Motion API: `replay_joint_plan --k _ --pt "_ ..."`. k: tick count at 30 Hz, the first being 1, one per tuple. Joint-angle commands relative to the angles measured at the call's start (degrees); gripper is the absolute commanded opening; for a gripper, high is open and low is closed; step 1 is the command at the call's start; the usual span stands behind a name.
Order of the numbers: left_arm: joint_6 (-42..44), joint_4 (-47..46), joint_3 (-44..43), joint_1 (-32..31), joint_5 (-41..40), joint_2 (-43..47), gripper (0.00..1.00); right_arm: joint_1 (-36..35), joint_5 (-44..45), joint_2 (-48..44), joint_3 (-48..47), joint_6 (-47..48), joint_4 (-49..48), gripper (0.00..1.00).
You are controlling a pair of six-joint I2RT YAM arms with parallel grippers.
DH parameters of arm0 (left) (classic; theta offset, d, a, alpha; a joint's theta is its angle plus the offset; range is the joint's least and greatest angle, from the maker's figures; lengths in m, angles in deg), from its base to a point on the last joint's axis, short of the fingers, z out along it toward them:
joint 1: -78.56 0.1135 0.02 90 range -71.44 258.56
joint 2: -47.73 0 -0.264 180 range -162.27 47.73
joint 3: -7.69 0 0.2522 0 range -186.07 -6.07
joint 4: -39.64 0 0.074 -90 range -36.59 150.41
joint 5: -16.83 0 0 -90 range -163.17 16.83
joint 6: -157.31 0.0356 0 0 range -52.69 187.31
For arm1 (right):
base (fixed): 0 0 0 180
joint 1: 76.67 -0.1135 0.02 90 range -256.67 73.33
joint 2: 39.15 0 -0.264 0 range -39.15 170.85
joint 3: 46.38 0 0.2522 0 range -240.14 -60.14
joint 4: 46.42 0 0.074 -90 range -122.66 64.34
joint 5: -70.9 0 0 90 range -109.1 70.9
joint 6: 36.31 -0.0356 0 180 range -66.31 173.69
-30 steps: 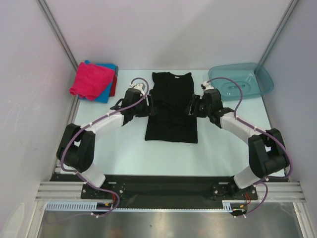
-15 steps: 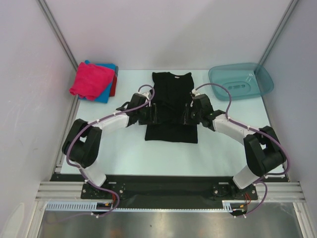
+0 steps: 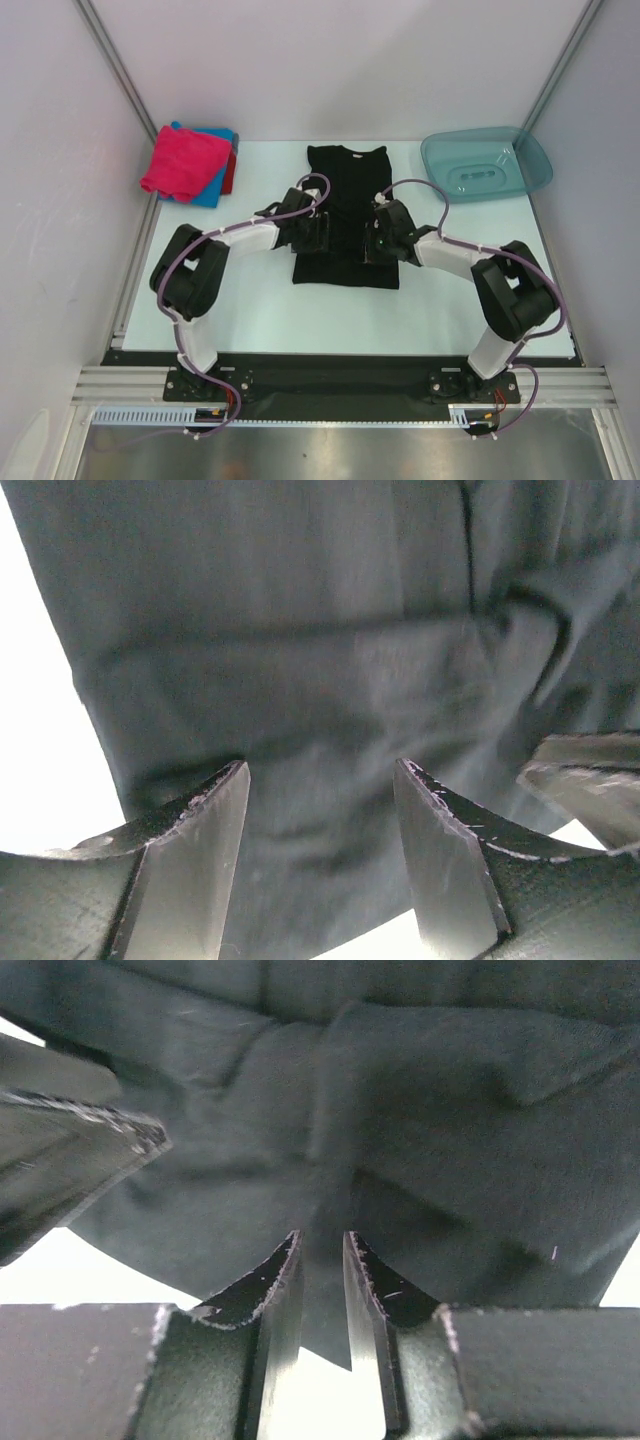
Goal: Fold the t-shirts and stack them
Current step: Fold the tshirt
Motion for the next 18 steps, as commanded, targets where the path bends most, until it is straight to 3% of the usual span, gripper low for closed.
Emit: replay_joint_plan --k 1,18 --pt "1.6 0.8 -5.4 0.0 -1.9 -2.9 0.66 0.7 1.0 3.1 -3.0 0.6 -1.2 0.28" --pt "3.5 3.0 -13.5 1.6 -6.5 -7.8 0.67 5.8 2.1 10.7 -12.5 5.5 -2.9 0.31"
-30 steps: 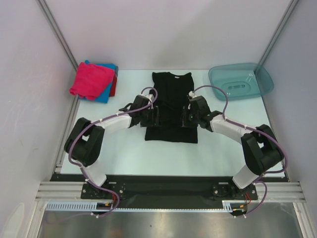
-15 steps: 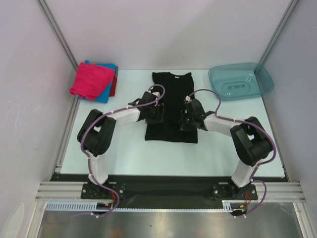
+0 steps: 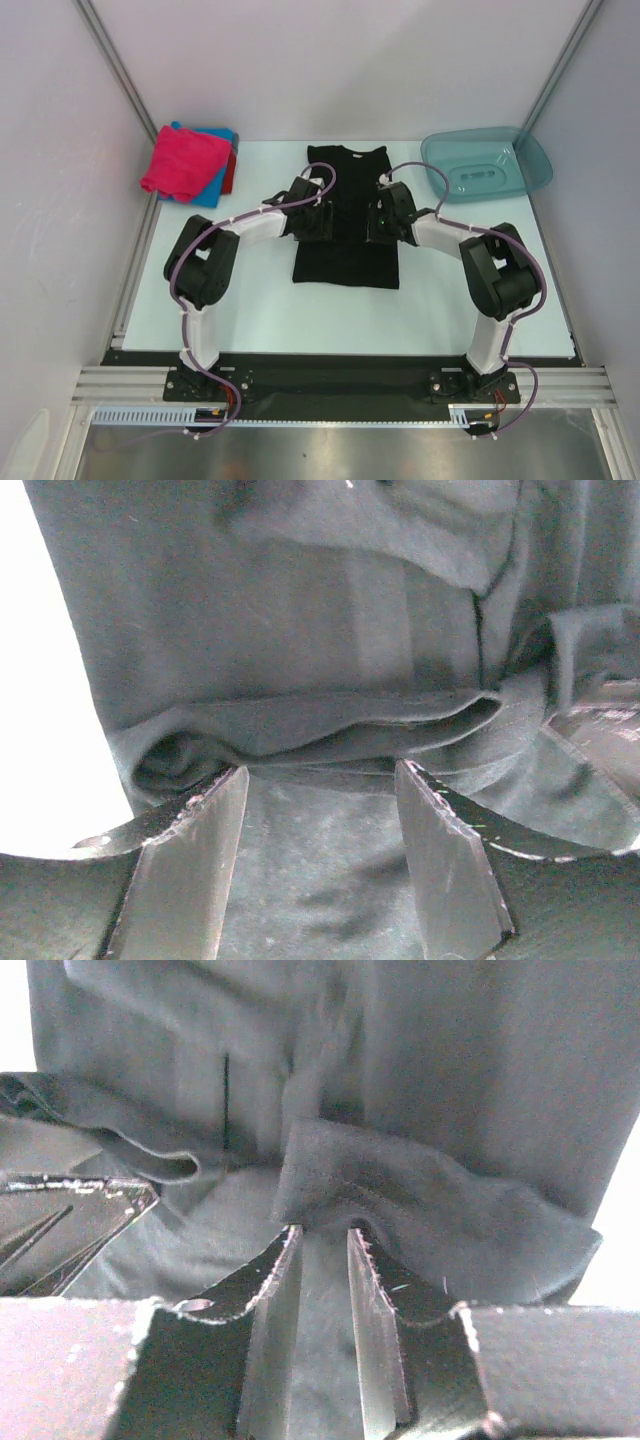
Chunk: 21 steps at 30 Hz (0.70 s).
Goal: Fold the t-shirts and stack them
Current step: Fold the tshirt
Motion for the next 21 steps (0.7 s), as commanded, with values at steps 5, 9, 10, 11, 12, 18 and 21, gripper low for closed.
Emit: replay_joint_plan --k 5,9,10,11,12,18,21 --pt "3.3 -0.4 -3.4 2.2 -4.2 0.3 0.68 2.7 1.3 3.2 -7.5 4.7 -1.2 0.31" --pt "4.4 -2.1 -4.9 2.9 -4.8 0.5 0.69 4.0 1.0 5.0 -10.2 6.1 -2.5 0.32" --pt "5.2 -2.4 -5.3 2.9 -4.9 0.4 0.69 4.4 0.9 5.7 -11.0 6.4 -2.7 0.32" --pt "5.7 -2.8 -5.7 3.2 -4.9 0.4 0.7 4.9 0.9 6.2 -11.7 7.0 -2.8 0.32" --pt "5.9 -2.8 -6.9 3.3 -5.5 0.2 0.7 5.3 0.9 6.5 -13.1 7.2 -3.1 0.32" --pt "7.7 -3.7 -9.5 4.5 -7.8 2.3 0.71 7.9 0.0 8.3 -19.3 9.5 -3.7 0.35" --pt "8.1 -3.7 -9.2 5.3 -8.7 4.9 0.71 9.1 0.7 7.9 -23.0 11.5 -2.7 0.38"
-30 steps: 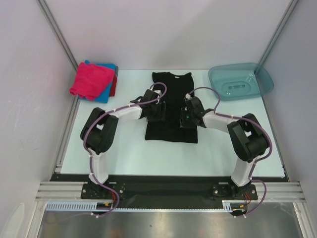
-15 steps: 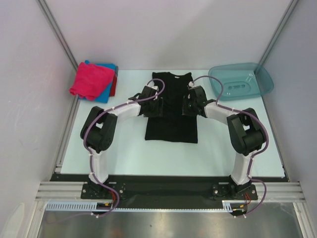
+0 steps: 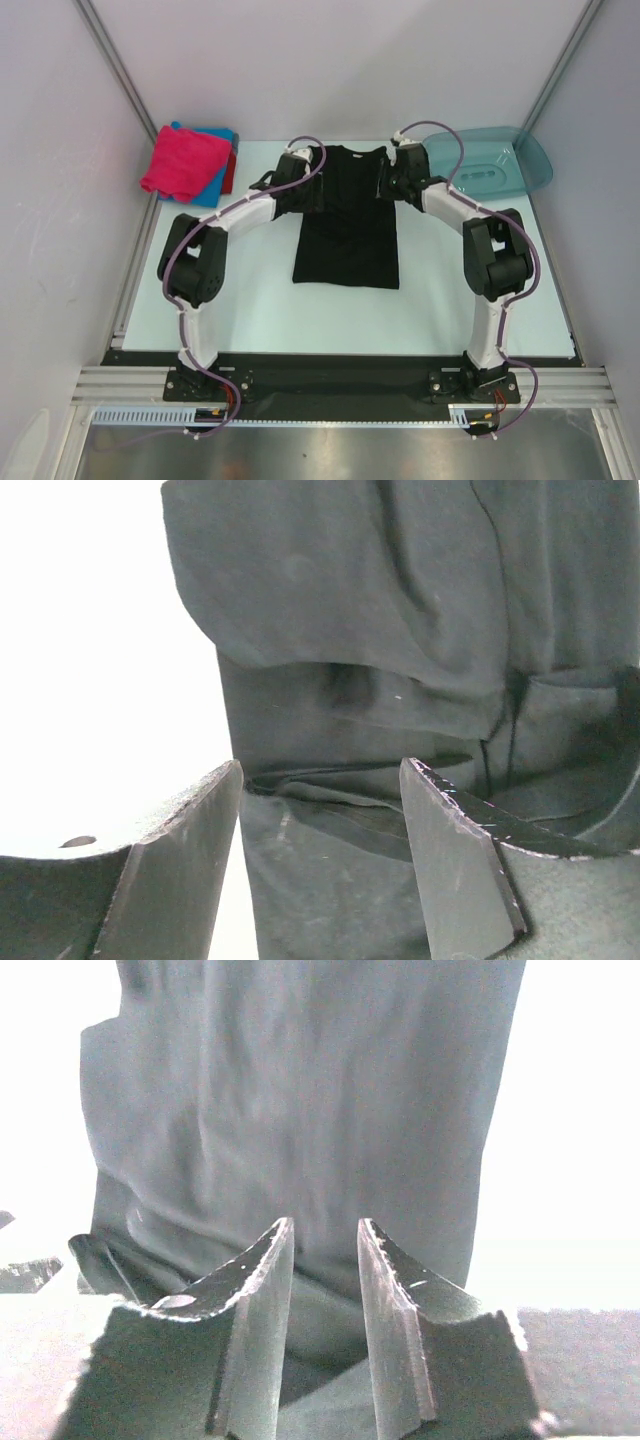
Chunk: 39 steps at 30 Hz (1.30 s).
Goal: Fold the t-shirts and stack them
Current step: Fold the tshirt
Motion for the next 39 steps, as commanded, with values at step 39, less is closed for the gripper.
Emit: replay_joint_plan --k 39 --pt "-0.9 -10.1 2.7 -4.1 14.5 -4.7 0.63 -5.7 -4.7 -18.1 19.9 -2.2 1.1 0.39"
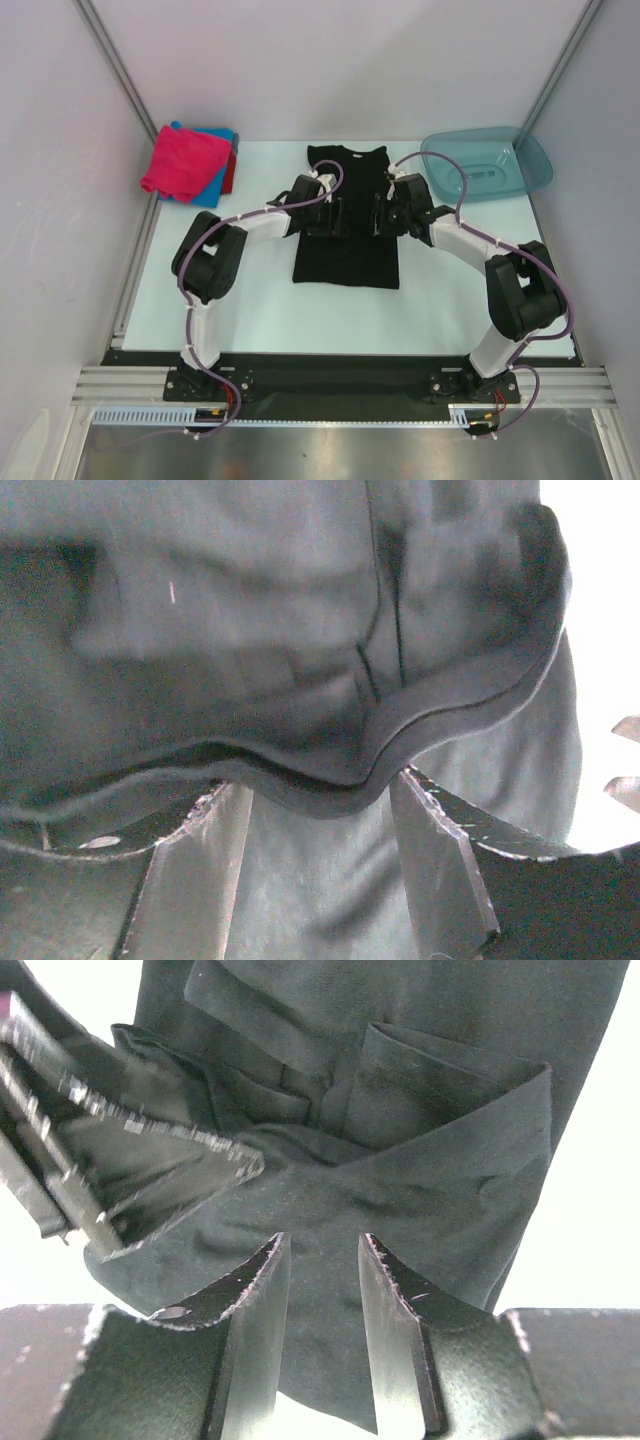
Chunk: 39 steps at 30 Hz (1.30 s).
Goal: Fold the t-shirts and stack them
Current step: Fold the tshirt
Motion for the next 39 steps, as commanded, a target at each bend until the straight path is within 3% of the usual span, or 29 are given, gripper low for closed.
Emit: replay_joint_plan --k 1,8,13,20,25,32,39 --pt "2.8 -0.7 -5.5 0.0 -3.3 -1.5 0.63 -0.2 -1.0 0.1 0.2 -0.5 -2.1 0.39" --pt "6.1 5.0 -16.9 0.9 -8.7 -4.7 0.64 -0.2 -0.4 0.0 1.2 -0.7 -2.4 0.39" --pt "7.4 4.3 -15.8 1.5 -14.4 0.1 0.66 -0.2 3.2 -0.6 2.0 -0.4 -2.8 0.38" --pt "7.3 1.4 -3.7 1.5 -16.0 12.4 0.67 1.5 4.7 3.2 0.5 0.3 -3.7 0.37" --pt "6.0 -0.9 4.3 1.5 -16.7 21.8 0.67 3.8 4.6 11.0 -2.0 0.2 -6.2 0.37" --pt "4.8 -3.5 15.7 1.5 -25.2 33.8 0.69 5.6 5.6 17.2 -8.8 1.8 -7.8 0.36" --pt "5.2 -3.9 18.5 1.6 -32.2 36.1 0.74 5.6 8.2 13.9 -12.1 2.9 -6.4 0.4"
